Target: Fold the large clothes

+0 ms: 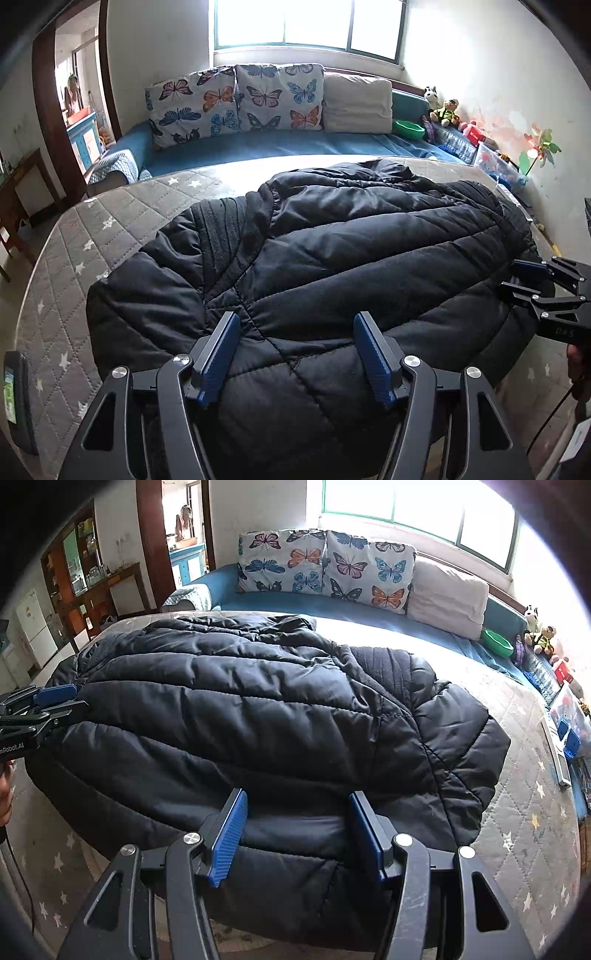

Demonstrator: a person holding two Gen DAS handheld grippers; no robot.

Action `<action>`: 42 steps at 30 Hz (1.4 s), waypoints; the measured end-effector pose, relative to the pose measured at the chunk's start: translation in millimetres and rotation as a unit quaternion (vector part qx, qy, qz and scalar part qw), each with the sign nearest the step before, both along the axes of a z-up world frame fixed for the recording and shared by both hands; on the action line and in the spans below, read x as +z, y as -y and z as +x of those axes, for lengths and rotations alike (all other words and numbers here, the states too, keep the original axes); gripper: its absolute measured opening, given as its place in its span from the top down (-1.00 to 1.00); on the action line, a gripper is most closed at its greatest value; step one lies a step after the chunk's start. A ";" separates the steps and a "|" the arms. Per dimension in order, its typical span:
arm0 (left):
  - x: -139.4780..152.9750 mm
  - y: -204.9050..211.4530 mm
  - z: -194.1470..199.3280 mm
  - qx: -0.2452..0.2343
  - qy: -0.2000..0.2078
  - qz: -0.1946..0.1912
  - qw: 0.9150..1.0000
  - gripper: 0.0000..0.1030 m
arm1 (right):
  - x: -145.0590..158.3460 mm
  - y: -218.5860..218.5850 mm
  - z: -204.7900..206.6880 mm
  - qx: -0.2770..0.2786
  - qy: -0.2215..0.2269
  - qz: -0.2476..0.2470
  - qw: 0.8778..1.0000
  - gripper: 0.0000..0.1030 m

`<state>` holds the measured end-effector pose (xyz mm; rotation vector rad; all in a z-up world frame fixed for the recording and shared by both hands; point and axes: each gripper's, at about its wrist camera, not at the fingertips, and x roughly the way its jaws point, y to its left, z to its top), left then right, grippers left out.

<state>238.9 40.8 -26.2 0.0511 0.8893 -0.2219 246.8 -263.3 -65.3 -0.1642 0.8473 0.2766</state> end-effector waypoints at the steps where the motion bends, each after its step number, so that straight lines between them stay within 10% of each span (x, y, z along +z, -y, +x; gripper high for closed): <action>1: -0.6 0.1 0.3 -0.001 0.000 0.000 1.000 -0.34 | -0.1 -0.3 -0.6 0.000 0.001 0.000 1.000 -0.21; 19: -18.5 3.3 8.8 0.009 -0.018 -0.005 1.000 -0.44 | 20.8 -13.9 -10.9 -0.019 0.002 -0.024 1.000 -0.24; 35: -14.0 1.0 -4.9 -0.002 0.012 -0.011 1.000 -0.51 | 2.8 -56.3 -24.1 0.081 0.012 -0.047 0.996 -0.55; 42: 25.2 -27.0 -37.7 0.037 0.038 -0.008 0.999 -1.00 | 1.1 -49.9 -29.1 0.076 0.015 -0.046 0.996 -0.89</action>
